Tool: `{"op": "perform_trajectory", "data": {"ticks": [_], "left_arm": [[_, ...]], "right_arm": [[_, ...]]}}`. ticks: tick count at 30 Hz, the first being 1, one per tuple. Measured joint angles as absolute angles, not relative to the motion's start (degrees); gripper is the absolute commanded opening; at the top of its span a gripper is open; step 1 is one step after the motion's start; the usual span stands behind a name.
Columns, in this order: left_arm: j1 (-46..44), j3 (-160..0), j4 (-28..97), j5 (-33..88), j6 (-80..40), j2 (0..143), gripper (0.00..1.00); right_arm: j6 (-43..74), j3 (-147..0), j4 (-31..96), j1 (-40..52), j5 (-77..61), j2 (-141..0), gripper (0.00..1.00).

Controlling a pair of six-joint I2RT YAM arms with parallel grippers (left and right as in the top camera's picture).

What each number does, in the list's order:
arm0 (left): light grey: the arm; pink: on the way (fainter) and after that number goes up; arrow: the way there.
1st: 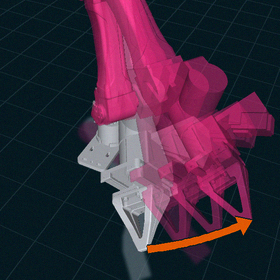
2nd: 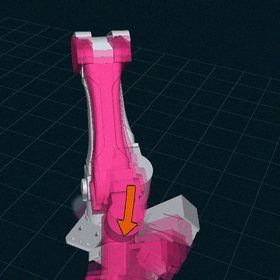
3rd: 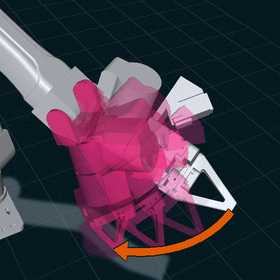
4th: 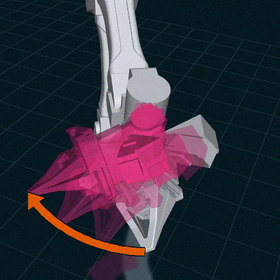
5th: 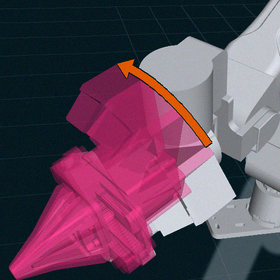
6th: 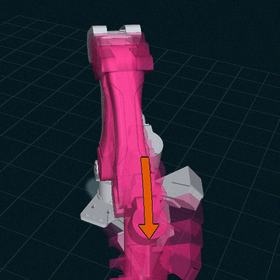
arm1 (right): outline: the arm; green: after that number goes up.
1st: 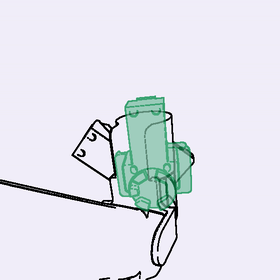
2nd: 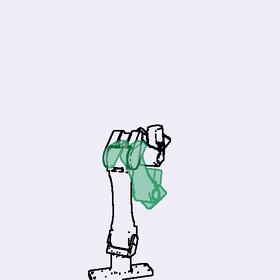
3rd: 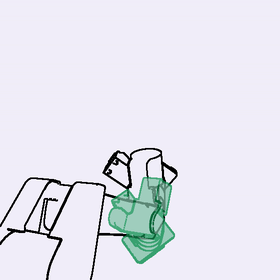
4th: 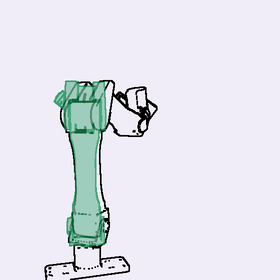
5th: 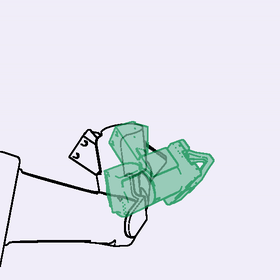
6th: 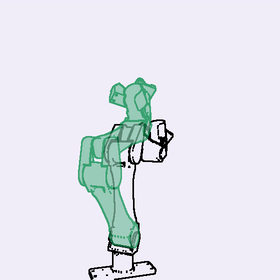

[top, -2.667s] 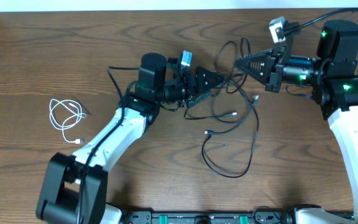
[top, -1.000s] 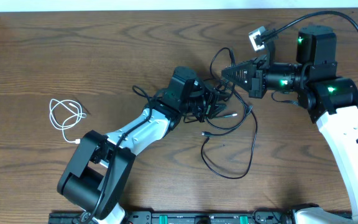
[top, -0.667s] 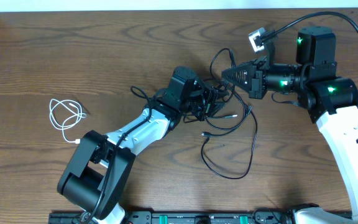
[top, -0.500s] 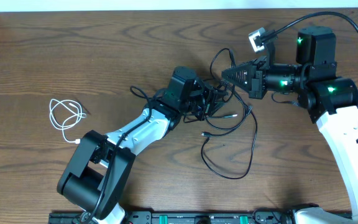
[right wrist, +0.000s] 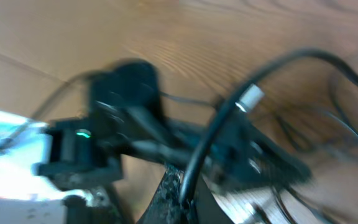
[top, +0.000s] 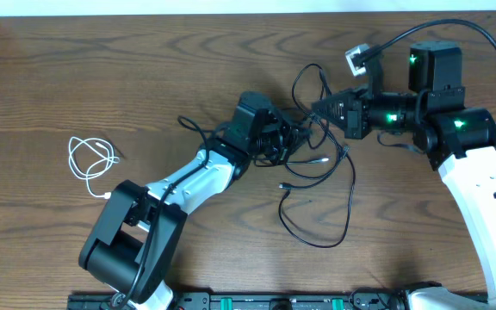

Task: Untangle cables
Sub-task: 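Lift the left gripper up-left with black cable loops, right gripper withdrawing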

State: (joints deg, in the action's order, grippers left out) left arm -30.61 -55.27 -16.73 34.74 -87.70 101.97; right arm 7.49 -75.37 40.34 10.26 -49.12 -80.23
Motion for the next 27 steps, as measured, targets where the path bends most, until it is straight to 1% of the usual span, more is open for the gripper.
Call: {"op": "perform_trajectory", "data": {"ticks": [5,11,12,13,15,16,18,19,23,24,27], "left_arm": [[-26.89,-55.27,-16.99,36.97,-80.86,101.86,0.07],[-21.45,-55.27,-20.69,40.47,-76.14,98.78,0.07],[-20.88,-55.27,-21.04,40.71,-75.64,97.76,0.08],[-20.53,-55.27,-21.23,40.88,-75.11,96.84,0.07],[-19.97,-55.27,-21.47,41.54,-73.93,94.24,0.08],[-19.92,-55.27,-21.50,41.71,-73.43,93.45,0.08],[-19.92,-55.27,-21.52,41.98,-72.90,92.16,0.08],[-19.92,-55.27,-21.52,42.11,-72.64,91.77,0.08],[-19.92,-55.27,-21.47,42.15,-71.90,91.02,0.08],[-19.92,-55.27,-21.45,42.33,-71.24,90.87,0.08],[-19.92,-55.27,-21.39,43.33,-67.37,90.41,0.08]], "right_arm": [[8.32,-75.37,49.15,10.26,-35.35,-80.23,0.02],[12.73,-75.35,59.22,10.26,-17.26,-80.25,0.32],[13.43,-75.35,60.14,10.26,-15.11,-80.23,0.45],[14.37,-75.35,60.80,10.26,-13.10,-80.25,0.51],[16.64,-75.35,62.17,10.26,-9.54,-80.23,0.68],[18.22,-75.35,62.96,10.26,-7.62,-80.23,0.74],[22.26,-75.35,64.64,10.26,-3.77,-80.23,0.93],[24.38,-75.35,65.65,10.26,-1.78,-80.23,0.99],[34.59,-75.13,68.77,10.26,6.74,-80.23,0.99],[38.96,-74.50,69.30,10.26,10.09,-80.23,0.99],[44.73,-72.60,69.06,10.24,12.88,-80.23,0.99]]}}
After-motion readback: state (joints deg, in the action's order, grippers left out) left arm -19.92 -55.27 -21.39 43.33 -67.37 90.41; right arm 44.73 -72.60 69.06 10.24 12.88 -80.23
